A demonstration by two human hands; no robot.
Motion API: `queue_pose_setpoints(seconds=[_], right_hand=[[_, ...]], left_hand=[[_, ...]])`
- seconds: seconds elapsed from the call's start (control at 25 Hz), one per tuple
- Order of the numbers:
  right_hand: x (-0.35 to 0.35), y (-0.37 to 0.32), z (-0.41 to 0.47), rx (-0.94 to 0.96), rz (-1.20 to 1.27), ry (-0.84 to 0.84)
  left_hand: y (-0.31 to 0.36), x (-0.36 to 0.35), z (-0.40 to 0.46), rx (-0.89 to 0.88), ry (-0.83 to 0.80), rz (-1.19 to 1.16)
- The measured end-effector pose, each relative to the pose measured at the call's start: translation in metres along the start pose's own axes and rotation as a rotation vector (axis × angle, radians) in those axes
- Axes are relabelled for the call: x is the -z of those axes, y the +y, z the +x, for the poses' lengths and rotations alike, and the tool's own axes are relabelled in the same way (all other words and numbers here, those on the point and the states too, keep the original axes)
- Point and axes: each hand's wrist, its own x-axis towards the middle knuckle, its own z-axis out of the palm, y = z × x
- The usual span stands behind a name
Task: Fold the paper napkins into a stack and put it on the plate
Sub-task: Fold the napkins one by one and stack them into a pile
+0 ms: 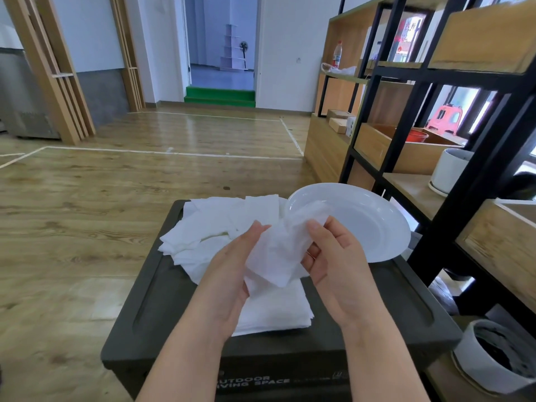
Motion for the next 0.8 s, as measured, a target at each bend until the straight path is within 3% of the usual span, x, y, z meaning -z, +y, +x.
queue_pose_setpoints(seconds=[0.28,0.52,0.68,0.8], right_hand=[[0.023,0.005,0.003,-0.041,0.007,-0.206],[0.039,0.0,0.001,-0.119,-0.085,-0.357],[0.03,-0.002,-0.001,-0.07,-0.302,-0.194],[0.02,0.003,-0.002,0.045,-0.327,-0.097]], left_hand=[[0.002,0.011,0.003,-0.146,0.04,0.123],[0.008,0.018,0.002,-0.263,-0.018,0.107],[0.012,0.019,-0.001,-0.352,-0.082,0.316],[0.013,0.014,-0.003,-0.336,-0.12,0.325]])
